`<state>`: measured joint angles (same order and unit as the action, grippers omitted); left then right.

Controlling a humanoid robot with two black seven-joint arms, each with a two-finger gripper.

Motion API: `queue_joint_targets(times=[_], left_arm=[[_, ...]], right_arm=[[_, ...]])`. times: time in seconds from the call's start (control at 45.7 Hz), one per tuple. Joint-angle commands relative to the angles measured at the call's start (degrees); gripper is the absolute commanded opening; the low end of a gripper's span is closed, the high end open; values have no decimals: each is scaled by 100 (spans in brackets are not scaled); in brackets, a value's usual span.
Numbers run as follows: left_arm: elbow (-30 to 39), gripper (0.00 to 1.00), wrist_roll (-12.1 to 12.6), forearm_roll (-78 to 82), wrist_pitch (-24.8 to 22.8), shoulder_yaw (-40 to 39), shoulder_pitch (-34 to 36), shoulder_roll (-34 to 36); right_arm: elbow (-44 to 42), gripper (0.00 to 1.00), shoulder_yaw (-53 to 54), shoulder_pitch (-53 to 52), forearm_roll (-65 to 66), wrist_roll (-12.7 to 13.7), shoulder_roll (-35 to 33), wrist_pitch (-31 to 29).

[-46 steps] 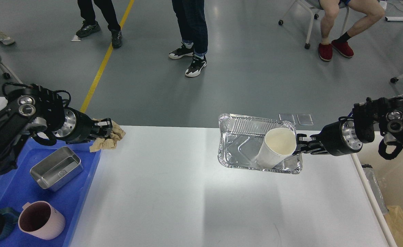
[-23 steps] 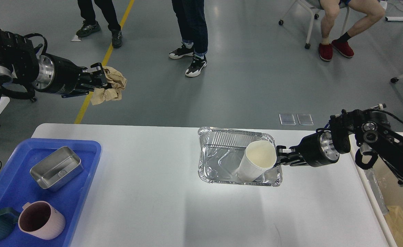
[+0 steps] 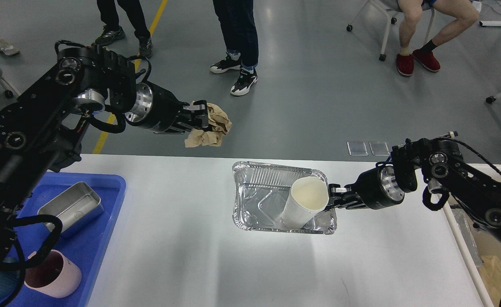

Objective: Tidy desktop
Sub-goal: 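Carry the paper over the foil tray and release it inside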

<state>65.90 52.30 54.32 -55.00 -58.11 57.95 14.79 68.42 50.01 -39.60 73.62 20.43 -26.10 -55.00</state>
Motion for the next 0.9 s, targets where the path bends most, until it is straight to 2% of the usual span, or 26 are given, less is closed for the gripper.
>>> queue_joint_targets(times=[0.0, 0.219, 0.372, 0.482, 0.876], left_arm=[[-33, 4, 0, 18, 0, 19, 137, -467], [-183, 5, 0, 97, 121, 37, 155, -1109], [-183, 5, 9, 62, 226, 608, 138, -1285], [-183, 5, 9, 44, 244, 669, 94, -1434], [-183, 6, 17, 62, 200, 837, -108, -1207]], right_arm=[[-30, 0, -53, -74, 12, 13, 96, 0], [-57, 0, -53, -136, 29, 48, 149, 0], [-101, 0, -44, -215, 20, 48, 149, 0], [-101, 0, -44, -206, 20, 48, 149, 0], [-171, 0, -44, -259, 20, 48, 140, 0]])
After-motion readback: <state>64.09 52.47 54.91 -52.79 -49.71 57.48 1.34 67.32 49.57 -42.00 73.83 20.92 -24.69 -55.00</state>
